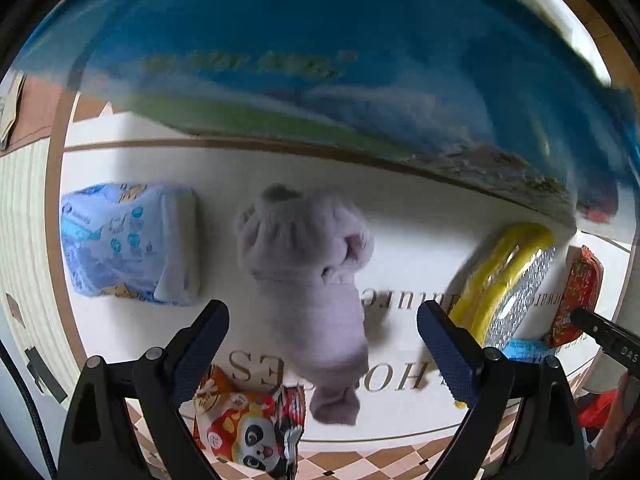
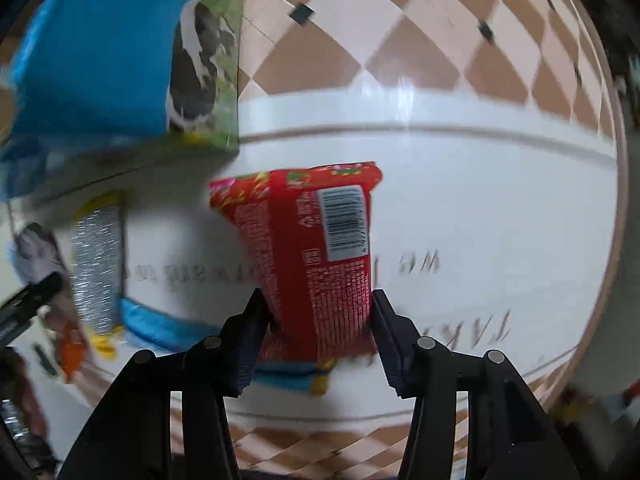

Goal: Organize soft objects
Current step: 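Grasp the lilac sock with the left tool while the right tool grasps the red snack pack, then lower the sock and red pack into the box and open both tools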

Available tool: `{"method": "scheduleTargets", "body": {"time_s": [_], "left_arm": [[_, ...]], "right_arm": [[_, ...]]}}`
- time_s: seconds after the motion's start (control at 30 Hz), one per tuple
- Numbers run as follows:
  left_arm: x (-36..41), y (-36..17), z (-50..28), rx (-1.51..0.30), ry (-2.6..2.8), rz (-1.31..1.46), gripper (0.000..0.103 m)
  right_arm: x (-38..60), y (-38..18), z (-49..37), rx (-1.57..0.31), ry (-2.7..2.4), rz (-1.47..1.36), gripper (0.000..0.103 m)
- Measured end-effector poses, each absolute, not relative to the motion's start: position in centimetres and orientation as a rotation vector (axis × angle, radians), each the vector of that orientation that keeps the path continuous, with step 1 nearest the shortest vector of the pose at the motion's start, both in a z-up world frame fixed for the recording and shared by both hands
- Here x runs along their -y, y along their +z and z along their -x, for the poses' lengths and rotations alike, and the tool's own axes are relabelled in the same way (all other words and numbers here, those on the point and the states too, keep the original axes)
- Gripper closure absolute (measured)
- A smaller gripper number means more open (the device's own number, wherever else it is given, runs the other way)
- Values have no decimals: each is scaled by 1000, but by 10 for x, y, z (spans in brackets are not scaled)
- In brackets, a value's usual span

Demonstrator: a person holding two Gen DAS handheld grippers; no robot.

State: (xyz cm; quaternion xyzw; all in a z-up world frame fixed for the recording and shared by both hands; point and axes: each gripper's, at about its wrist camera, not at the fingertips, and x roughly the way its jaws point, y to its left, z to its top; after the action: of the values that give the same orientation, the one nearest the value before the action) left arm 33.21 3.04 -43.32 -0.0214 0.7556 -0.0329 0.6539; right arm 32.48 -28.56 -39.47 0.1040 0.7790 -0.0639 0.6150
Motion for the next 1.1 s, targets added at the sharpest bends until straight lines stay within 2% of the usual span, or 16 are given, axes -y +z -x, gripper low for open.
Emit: {"method": "scheduleTargets", "body": {"time_s": [0.07, 0.1, 0.13, 0.17, 0.2, 0.3, 0.47, 0.57, 0.7, 0.83, 0.93, 1.1], "left_arm": [[-27, -435, -337, -1702, -73, 37, 10], [-26, -436, -337, -1700, -77, 29, 20], [-25, -441, -340, -1707, -80, 20, 34], [-24, -444, -340, -1714, -82, 14, 40], [-22, -446, -339, -1715, -75, -5, 52], [-16, -445, -337, -1695, -71, -39, 65], [-22, -423, -314, -1644, -52, -53, 67], [-23, -393, -300, -1607, -87, -28, 67], [-20, -335, -286, -1536, -162, 31, 67], [-10, -275, -308, -1454, -246, 52, 67], [-16, -242, -344, -1425, -290, 54, 67], [-20, -245, -416, -1444, -274, 20, 67]], "right_arm": [[294, -392, -319, -1777, -175, -307, 46], [298, -392, -318, -1771, -192, -322, 41], [302, -393, -317, -1766, -212, -325, 40], [304, -394, -317, -1759, -226, -330, 40], [305, -396, -317, -1758, -232, -330, 40], [303, -403, -314, -1769, -250, -326, 40], [293, -399, -294, -1750, -288, -291, 53], [283, -378, -274, -1726, -260, -278, 55], [267, -324, -241, -1659, -167, -273, 55], [251, -257, -234, -1562, -73, -286, 55], [237, -211, -264, -1494, -15, -300, 55], [202, -183, -353, -1439, -29, -240, 55]]}}
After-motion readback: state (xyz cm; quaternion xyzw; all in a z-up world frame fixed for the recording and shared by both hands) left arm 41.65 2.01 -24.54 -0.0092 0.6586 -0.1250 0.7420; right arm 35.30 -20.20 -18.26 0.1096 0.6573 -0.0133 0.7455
